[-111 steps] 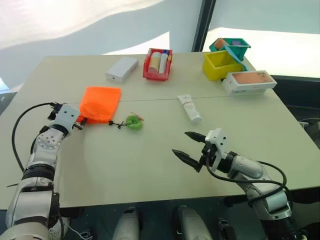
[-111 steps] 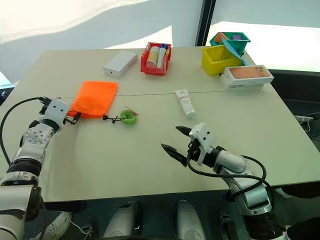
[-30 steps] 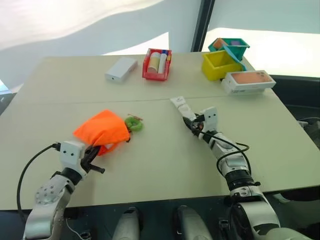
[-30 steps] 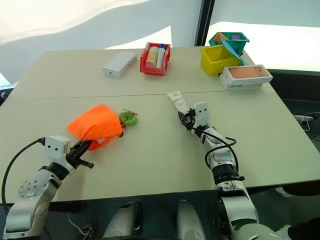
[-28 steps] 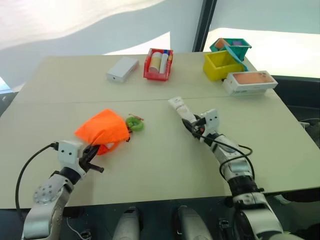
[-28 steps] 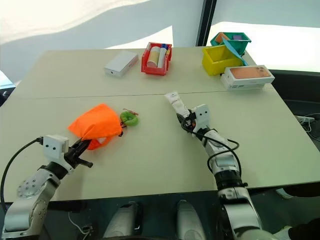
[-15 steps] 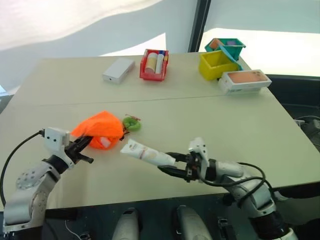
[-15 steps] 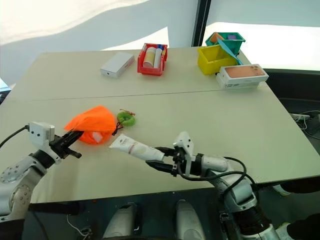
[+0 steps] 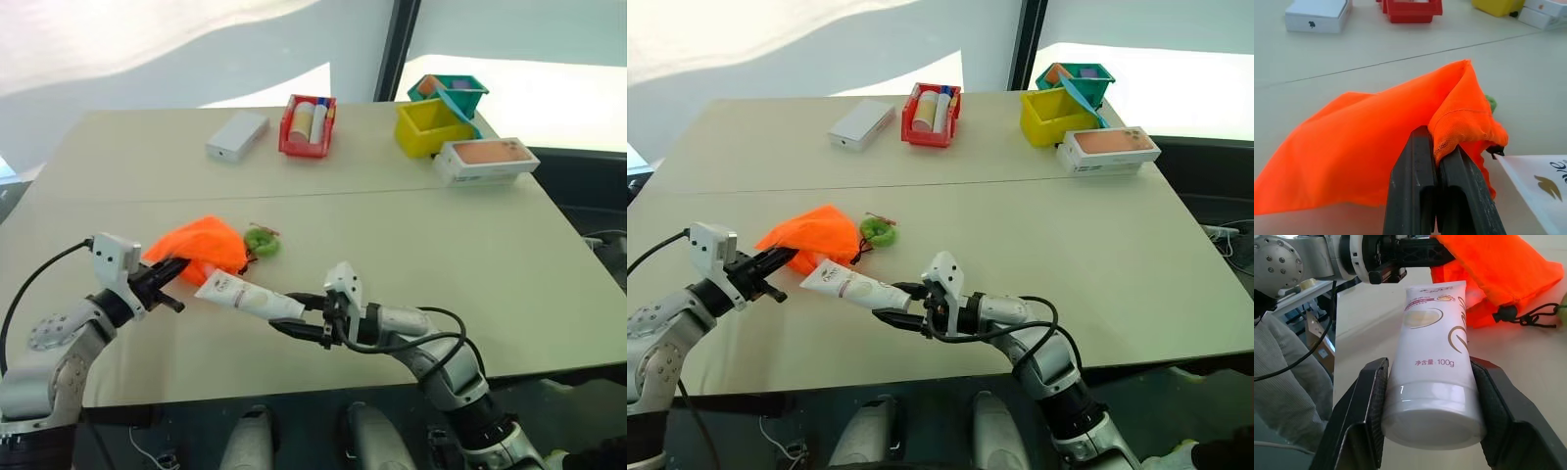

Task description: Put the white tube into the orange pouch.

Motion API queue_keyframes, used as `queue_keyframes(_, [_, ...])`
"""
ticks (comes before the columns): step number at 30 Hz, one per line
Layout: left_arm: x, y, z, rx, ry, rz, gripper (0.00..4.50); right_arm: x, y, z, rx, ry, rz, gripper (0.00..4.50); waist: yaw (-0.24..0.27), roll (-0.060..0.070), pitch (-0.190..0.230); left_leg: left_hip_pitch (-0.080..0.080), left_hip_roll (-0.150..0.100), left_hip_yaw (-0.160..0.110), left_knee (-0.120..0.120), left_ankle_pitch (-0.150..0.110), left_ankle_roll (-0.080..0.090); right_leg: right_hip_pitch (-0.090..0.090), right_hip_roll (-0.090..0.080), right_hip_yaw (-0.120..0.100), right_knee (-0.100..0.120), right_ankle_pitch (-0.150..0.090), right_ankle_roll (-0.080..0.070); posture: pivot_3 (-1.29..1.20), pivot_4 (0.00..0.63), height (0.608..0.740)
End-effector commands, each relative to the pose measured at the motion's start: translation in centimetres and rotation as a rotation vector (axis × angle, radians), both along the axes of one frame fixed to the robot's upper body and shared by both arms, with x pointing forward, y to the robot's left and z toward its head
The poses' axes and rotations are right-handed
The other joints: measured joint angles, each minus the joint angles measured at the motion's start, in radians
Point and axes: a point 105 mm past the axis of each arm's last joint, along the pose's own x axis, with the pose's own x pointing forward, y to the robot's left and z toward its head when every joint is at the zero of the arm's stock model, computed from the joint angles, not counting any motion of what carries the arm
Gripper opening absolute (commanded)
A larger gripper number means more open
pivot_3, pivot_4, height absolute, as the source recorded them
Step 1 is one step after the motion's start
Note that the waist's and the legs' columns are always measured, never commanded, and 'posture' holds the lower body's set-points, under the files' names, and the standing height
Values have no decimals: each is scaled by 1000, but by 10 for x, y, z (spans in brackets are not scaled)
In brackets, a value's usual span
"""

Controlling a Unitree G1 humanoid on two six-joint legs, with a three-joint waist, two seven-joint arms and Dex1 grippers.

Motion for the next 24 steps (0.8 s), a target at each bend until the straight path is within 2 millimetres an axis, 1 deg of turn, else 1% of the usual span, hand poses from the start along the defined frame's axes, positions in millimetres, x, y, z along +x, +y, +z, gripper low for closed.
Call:
queue_keyframes(1, [-2,-11,11,16,-31,-53,0,6,6,9,25,-50,-15,1846,0,0,0,0,0,0,0,0,0,0,0,0,0,0,0,0,150,740])
queue_keyframes(6, [-6,-16,11,31,-23,-80,0,22,9,7,7,-74,-76,1846,-1,0,0,0,0,0,0,0,0,0,0,0,0,0,0,0,150,740])
queue_keyframes(10, [-11,-23,7,51,-12,-111,0,35,18,8,-21,-110,-123,1846,-3,0,0,0,0,0,0,0,0,0,0,0,0,0,0,0,150,740])
queue_keyframes(15, [-19,-36,0,88,10,-169,0,43,34,11,-46,-126,-141,1846,-4,0,0,0,0,0,-1,0,0,-1,0,0,0,0,0,0,150,740])
queue_keyframes(18, [-22,-44,-2,91,16,-193,0,49,47,12,-82,-145,-144,1846,-5,0,0,0,0,0,-1,0,0,-1,0,0,0,0,0,0,150,740])
queue_keyframes(22, [-30,-54,-5,109,21,-230,0,59,72,17,-117,-173,-170,1846,-7,0,0,0,0,0,-2,0,0,-1,0,0,0,0,0,0,150,740])
queue_keyframes(24, [-33,-58,-7,110,29,-243,0,64,80,17,-129,-179,-191,1846,-7,0,0,0,0,0,-2,0,0,-2,0,0,0,0,0,0,150,740])
